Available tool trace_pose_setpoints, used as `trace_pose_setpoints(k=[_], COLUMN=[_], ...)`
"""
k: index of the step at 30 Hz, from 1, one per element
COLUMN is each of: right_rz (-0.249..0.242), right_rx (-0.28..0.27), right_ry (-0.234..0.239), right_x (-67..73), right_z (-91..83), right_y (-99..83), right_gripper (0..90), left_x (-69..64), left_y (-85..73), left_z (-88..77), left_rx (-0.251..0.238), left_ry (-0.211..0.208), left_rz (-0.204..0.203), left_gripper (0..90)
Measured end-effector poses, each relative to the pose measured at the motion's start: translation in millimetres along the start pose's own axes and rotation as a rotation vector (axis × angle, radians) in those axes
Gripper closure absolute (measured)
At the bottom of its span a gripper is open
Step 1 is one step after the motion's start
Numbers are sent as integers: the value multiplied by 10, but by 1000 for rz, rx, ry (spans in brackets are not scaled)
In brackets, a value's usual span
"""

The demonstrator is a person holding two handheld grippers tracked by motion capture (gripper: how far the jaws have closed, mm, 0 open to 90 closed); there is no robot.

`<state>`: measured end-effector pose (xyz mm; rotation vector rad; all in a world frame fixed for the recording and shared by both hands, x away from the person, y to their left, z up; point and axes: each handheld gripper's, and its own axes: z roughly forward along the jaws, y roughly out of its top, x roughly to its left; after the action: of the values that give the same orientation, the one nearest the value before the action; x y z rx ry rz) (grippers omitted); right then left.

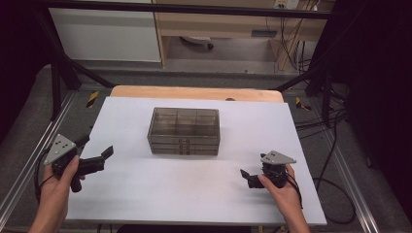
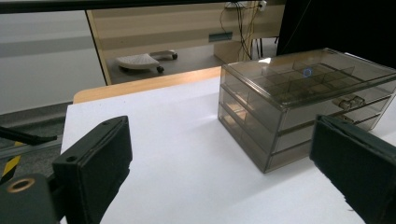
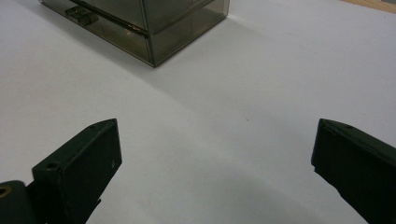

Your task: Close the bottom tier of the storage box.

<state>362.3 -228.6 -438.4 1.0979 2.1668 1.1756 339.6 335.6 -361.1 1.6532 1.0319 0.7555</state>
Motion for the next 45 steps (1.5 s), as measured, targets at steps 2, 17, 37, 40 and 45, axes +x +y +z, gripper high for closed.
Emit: trace_pose_setpoints(k=[2,17,37,40,45], right_rz=[3,25,38,37,43], right_rx=[0,-31,-48,-51,-48], right_ry=[1,-9,-18,-19,-17], right_x=[-5,-76,-162,-170,-181], right_z=[-5,-111,-189,-193,-199], right_y=[-1,-5,-25,-28,-35], right_gripper=[21,27,42,42,43], left_x=[5,83,162,170,180], left_y=[-24,-219,-342,-369,-410], left_z=[-1,-29,-50,-49,-49], left_rx=[2,27,45,50,57], left_ry=[3,26,47,49,52], left_rz=[-5,-29,-45,-46,-54], left_gripper=[64,65,66,67,67])
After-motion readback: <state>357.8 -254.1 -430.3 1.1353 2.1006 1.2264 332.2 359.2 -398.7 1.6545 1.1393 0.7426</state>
